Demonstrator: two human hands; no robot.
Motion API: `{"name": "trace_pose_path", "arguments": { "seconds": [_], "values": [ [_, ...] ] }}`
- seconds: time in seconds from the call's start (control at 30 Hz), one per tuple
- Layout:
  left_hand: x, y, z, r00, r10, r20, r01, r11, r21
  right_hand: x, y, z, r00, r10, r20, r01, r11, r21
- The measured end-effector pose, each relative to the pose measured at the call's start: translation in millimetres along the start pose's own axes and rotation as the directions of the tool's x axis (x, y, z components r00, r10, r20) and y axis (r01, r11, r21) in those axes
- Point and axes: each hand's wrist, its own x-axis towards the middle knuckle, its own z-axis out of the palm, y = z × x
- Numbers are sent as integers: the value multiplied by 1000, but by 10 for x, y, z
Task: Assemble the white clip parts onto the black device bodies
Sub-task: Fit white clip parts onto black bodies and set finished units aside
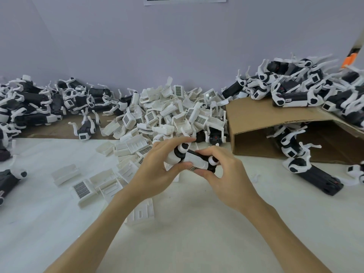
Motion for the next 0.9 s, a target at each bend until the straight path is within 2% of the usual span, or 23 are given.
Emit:
{"name": "trace_pose_path", "arguments": {
  "seconds": [0.13, 0.27, 0.4, 0.5, 0.63, 0.73, 0.77, 0.83, 0.9],
  "values": [
    [17, 7, -36, 1000, 2, 1, -2, 998, -60, 5, -17, -6, 999, 18, 30, -19, 999, 39],
    [16, -16, -31, 994, -108, 12, 108, 975, -197, -11, -12, 10, 983, 98, 153, -119, 984, 135],
    [-18, -28, 72, 988, -151, 30, 154, 970, -187, -38, 3, 106, 962, 206, 180, -233, 963, 138],
    [-23, -22, 91, 988, -152, 42, 157, 970, -188, -25, 17, 99, 957, 234, 170, -264, 948, 180],
    [2, 30, 86, 984, -172, -48, 152, 947, -282, -1, 4, 46, 964, 208, 162, -235, 957, 170],
    [21, 56, 98, 955, -269, -121, 222, 927, -303, -12, -41, 51, 972, 181, 148, -202, 970, 139],
    [24, 59, 99, 930, -331, -159, 267, 907, -326, -25, -48, 63, 979, 156, 129, -170, 980, 102],
    [33, 76, 103, 874, -440, -208, 339, 857, -387, -40, -59, 105, 998, 37, 53, -33, 996, -85],
    [50, 103, 90, 873, -450, -191, 372, 865, -336, -36, -81, 147, 997, -60, -38, 52, 978, -204]
  ]
}}
